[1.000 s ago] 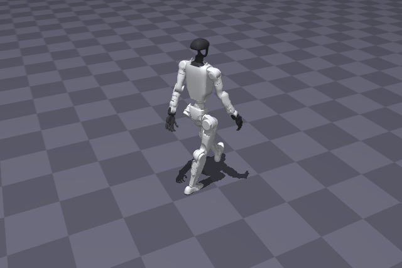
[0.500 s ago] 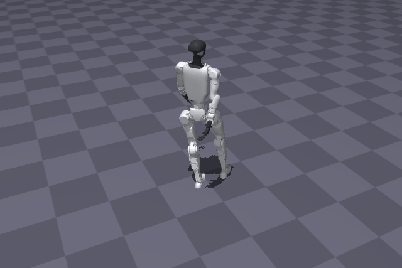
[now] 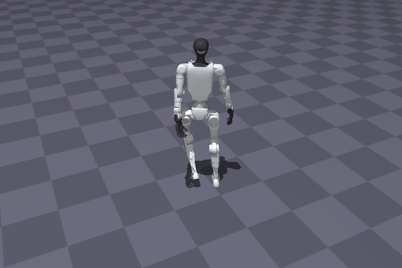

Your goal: Walk run

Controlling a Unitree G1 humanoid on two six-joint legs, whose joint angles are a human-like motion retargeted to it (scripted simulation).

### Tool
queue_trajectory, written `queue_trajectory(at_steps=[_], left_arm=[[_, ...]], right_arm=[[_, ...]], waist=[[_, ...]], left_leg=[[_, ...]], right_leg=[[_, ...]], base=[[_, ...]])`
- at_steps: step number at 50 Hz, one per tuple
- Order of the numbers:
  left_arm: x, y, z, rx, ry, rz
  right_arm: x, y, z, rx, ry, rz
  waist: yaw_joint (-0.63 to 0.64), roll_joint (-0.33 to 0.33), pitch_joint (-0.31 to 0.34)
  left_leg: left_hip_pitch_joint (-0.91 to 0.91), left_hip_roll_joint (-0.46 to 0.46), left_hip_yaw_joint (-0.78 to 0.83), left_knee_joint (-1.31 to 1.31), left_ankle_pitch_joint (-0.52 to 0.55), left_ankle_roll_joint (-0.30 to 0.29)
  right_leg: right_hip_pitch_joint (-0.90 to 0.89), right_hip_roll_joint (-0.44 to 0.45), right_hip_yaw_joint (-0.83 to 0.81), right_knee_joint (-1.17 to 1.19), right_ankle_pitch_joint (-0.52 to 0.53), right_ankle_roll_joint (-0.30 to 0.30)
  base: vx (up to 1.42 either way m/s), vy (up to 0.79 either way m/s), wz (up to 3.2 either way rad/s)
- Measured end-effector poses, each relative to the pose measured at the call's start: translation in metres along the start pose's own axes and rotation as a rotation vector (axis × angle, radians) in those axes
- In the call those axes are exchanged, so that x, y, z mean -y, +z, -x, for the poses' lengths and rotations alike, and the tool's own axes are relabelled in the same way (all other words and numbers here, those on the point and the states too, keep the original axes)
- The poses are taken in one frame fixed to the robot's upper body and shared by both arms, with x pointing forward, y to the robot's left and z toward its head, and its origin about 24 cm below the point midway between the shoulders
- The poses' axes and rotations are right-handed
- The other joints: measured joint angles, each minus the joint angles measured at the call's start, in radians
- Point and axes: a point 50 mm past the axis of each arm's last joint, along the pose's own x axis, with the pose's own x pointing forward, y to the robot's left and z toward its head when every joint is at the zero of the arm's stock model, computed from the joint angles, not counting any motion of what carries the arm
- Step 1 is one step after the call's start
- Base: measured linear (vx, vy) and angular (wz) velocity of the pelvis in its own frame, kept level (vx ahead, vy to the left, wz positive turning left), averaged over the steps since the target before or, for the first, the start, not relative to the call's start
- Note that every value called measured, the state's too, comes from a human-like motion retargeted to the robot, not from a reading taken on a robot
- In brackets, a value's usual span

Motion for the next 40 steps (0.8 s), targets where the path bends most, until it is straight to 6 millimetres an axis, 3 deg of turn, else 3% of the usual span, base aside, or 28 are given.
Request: queue_trajectory(at_steps=[3, 6, 10, 13, 15, 18, 20, 21, 23, 25, 28, 32, 35, 37, 40], left_arm=[[0.007, -0.029, 0.000, -0.101, -0.016, -0.050], [0.009, -0.053, 0.003, -0.177, -0.021, 0.002], [0.017, -0.068, 0.005, -0.219, -0.031, 0.216], [0.028, -0.060, 0.001, -0.163, -0.061, 0.427], [0.033, -0.046, -0.002, -0.076, -0.074, 0.543], [0.015, -0.012, -0.002, 0.118, -0.064, 0.633], [-0.005, 0.016, 0.002, 0.223, -0.043, 0.627], [-0.020, 0.030, 0.006, 0.265, -0.014, 0.605], [-0.052, 0.059, 0.018, 0.359, 0.063, 0.532], [-0.083, 0.091, 0.034, 0.472, 0.172, 0.419], [-0.123, 0.137, 0.069, 0.635, 0.355, 0.229], [-0.165, 0.186, 0.128, 0.809, 0.539, 0.029], [-0.186, 0.207, 0.164, 0.880, 0.616, -0.070], [-0.193, 0.213, 0.178, 0.894, 0.647, -0.103], [-0.197, 0.210, 0.180, 0.873, 0.676, -0.097]], right_arm=[[0.022, 0.030, 0.001, 0.119, -0.029, 0.018], [0.047, 0.048, 0.005, 0.182, -0.089, 0.061], [0.072, 0.048, 0.011, 0.175, -0.188, 0.120], [0.070, 0.033, 0.010, 0.112, -0.212, 0.141], [0.061, 0.015, 0.009, 0.055, -0.187, 0.144], [0.035, -0.013, 0.007, -0.023, -0.071, 0.150], [0.020, -0.033, 0.008, -0.079, 0.016, 0.155], [0.010, -0.042, 0.009, -0.106, 0.065, 0.155], [-0.011, -0.062, 0.012, -0.156, 0.150, 0.148], [-0.028, -0.084, 0.018, -0.204, 0.203, 0.135], [-0.052, -0.117, 0.031, -0.283, 0.251, 0.125], [-0.074, -0.158, 0.052, -0.433, 0.333, 0.167], [-0.083, -0.178, 0.066, -0.521, 0.422, 0.233], [-0.084, -0.186, 0.072, -0.558, 0.468, 0.281], [-0.078, -0.193, 0.076, -0.596, 0.485, 0.335]], waist=[[0.069, -0.016, 0.013], [0.109, -0.019, 0.017], [0.114, -0.045, -0.007], [0.165, -0.086, -0.020], [0.222, -0.112, -0.030], [0.216, -0.106, -0.032], [0.173, -0.113, -0.001], [0.171, -0.075, -0.010], [0.170, 0.007, -0.026], [0.160, 0.050, -0.030], [0.092, 0.089, -0.032], [0.006, 0.094, -0.021], [-0.043, 0.061, 0.001], [-0.050, 0.043, 0.019], [-0.037, 0.045, 0.036]], left_leg=[[-0.100, 0.024, 0.051, -0.227, -0.063, 0.067], [-0.137, 0.052, 0.175, -0.520, -0.104, 0.121], [-0.152, -0.068, 0.178, -0.850, -0.235, 0.137], [-0.102, -0.047, 0.317, -0.827, -0.201, 0.198], [-0.077, -0.007, 0.384, -0.781, -0.122, 0.203], [-0.100, -0.017, 0.111, -0.638, -0.175, 0.203], [-0.060, -0.073, 0.073, -0.547, -0.248, 0.203], [-0.012, -0.040, 0.084, -0.573, -0.253, 0.203], [0.057, 0.006, 0.034, -0.626, -0.252, 0.203], [0.114, -0.009, -0.041, -0.662, -0.258, 0.203], [0.219, -0.037, -0.126, -0.736, -0.258, 0.203], [0.315, -0.092, -0.267, -0.761, -0.281, 0.203], [0.396, -0.144, -0.343, -0.755, -0.312, 0.203], [0.460, -0.168, -0.371, -0.758, -0.325, 0.201], [0.546, -0.158, -0.386, -0.758, -0.323, 0.171]], right_leg=[[0.070, 0.035, -0.048, -0.035, -0.020, -0.007], [0.135, 0.083, -0.105, -0.053, -0.051, -0.012], [0.205, 0.106, -0.201, -0.059, -0.051, 0.027], [0.248, 0.091, -0.191, -0.007, 0.066, 0.106], [0.271, 0.068, -0.171, 0.046, 0.244, 0.186], [0.213, 0.118, -0.107, 0.289, 0.506, 0.224], [0.117, 0.129, -0.050, 0.625, 0.525, 0.249], [0.096, 0.189, -0.021, 0.627, 0.525, 0.257], [0.033, 0.296, 0.021, 0.617, 0.484, 0.248], [-0.046, 0.318, 0.048, 0.646, 0.372, 0.225], [-0.149, 0.240, 0.023, 0.590, 0.194, 0.155], [-0.245, 0.062, -0.031, 0.350, 0.135, 0.139], [-0.298, -0.039, -0.009, 0.152, 0.100, 0.142], [-0.333, -0.052, 0.082, 0.034, 0.058, 0.143], [-0.348, -0.052, 0.153, -0.133, -0.022, 0.245]], base=[[0.71, -0.21, 0.57], [0.92, -0.19, 1.00], [1.04, -0.10, 1.09], [1.10, -0.08, -0.13], [1.10, -0.10, -0.77], [1.28, -0.14, 0.61], [1.07, 0.00, 2.00], [0.90, 0.14, 1.67], [0.92, 0.23, 1.40], [0.98, 0.14, 1.84], [0.94, -0.02, 2.52], [0.81, -0.16, 2.44], [0.73, -0.26, 1.93], [1.04, -0.41, 1.17], [0.99, -0.46, 0.53]])
